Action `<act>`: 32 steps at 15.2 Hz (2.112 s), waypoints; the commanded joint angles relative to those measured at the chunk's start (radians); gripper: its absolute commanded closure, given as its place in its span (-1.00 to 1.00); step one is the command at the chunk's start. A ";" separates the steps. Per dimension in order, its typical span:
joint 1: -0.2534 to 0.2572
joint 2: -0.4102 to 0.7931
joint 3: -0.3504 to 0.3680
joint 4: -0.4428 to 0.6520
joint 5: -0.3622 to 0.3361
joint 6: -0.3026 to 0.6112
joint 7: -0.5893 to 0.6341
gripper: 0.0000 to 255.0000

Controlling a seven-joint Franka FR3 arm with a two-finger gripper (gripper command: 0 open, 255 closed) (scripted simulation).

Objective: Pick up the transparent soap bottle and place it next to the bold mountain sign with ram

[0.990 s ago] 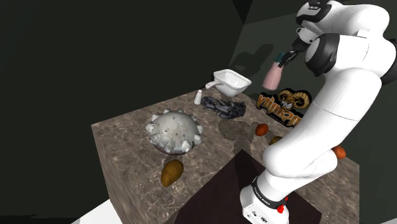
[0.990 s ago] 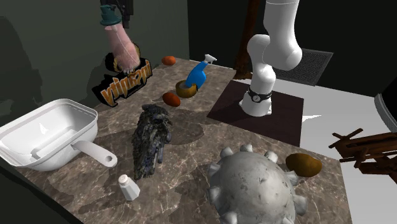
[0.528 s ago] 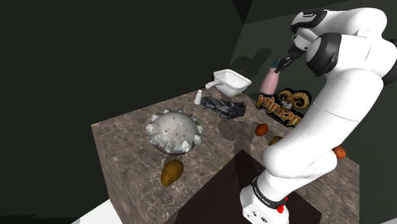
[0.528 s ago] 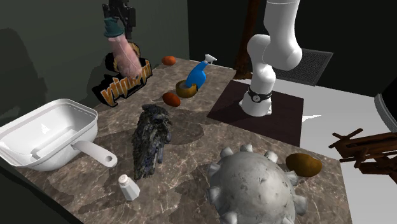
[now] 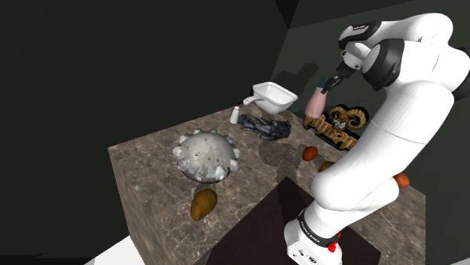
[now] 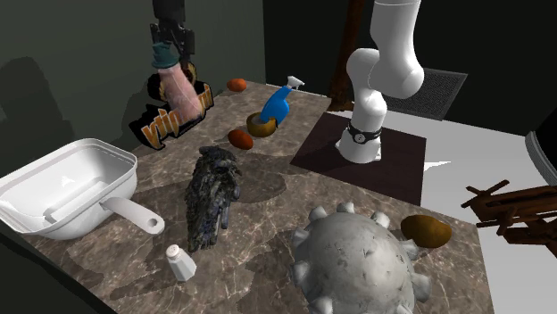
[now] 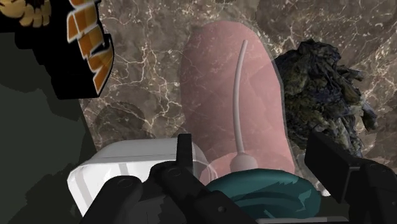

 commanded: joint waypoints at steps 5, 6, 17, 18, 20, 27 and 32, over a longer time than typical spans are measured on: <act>0.003 0.009 0.004 -0.073 0.014 0.079 -0.020 1.00; 0.003 0.011 0.005 -0.084 0.017 0.092 -0.023 1.00; -0.002 0.054 0.014 -0.182 0.064 0.219 -0.073 1.00; -0.002 0.059 0.016 -0.190 0.070 0.231 -0.079 1.00; -0.004 0.070 0.019 -0.204 0.082 0.253 -0.089 1.00; -0.013 0.114 0.032 -0.246 0.129 0.326 -0.132 1.00; -0.022 0.151 0.046 -0.269 0.168 0.376 -0.165 1.00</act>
